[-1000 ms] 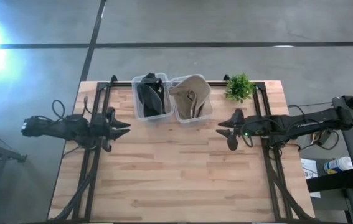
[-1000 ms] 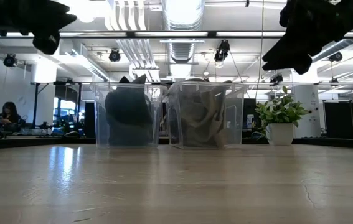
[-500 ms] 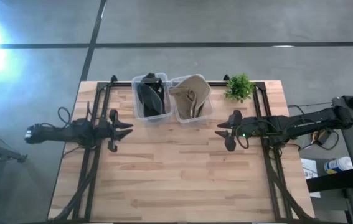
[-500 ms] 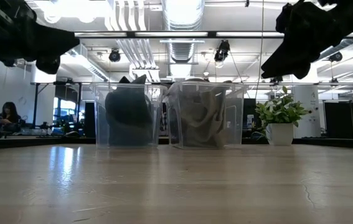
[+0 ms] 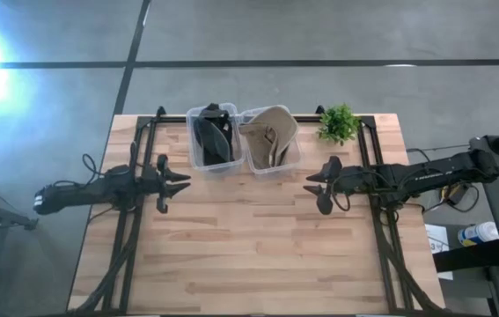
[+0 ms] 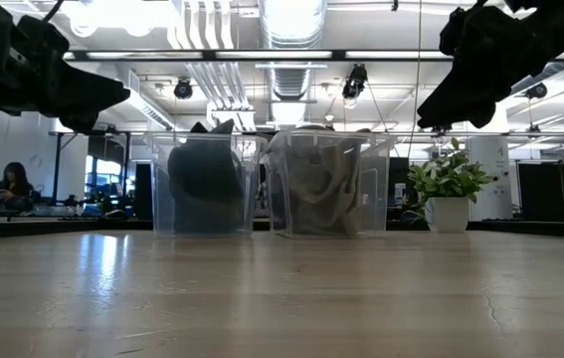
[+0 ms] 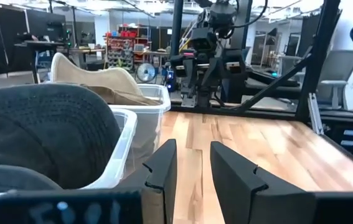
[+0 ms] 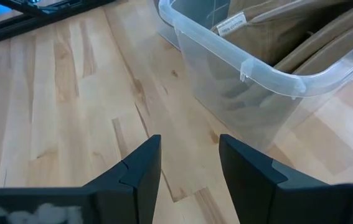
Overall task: Pick & Place hat
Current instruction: Return to Home Position
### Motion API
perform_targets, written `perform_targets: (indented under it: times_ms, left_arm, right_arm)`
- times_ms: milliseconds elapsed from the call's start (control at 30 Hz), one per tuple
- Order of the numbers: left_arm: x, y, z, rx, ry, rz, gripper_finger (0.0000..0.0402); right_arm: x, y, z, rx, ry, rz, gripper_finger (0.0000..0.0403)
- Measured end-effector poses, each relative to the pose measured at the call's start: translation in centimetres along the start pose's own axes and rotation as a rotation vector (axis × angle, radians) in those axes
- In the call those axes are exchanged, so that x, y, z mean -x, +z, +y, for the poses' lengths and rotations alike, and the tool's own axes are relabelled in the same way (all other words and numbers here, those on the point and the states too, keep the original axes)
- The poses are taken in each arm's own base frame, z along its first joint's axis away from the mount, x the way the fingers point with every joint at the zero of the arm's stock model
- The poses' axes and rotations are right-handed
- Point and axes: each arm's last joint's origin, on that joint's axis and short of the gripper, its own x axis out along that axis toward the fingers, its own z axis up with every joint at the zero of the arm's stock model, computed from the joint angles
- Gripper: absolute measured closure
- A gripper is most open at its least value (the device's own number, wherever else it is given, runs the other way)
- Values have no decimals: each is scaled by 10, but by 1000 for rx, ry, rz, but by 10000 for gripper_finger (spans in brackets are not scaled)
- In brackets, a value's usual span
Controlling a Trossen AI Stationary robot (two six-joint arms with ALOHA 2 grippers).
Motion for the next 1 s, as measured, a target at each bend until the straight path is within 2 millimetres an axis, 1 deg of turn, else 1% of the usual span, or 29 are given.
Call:
perform_targets:
  times_ms: [233,567,900,1000]
  left_arm:
    - [0,0,0,86,2,-1,309]
    - [0,0,0,91,5,-5,309]
    - [0,0,0,91,4,-4,309]
    - [0,0,0,91,5,-4,309]
  right_arm:
    - [0,0,0,1,-1,2,249]
    - [0,0,0,0,-1,2,245]
    - [0,-1,0,2,5,7,255]
    - [6,3,0,-12,26,-25,252]
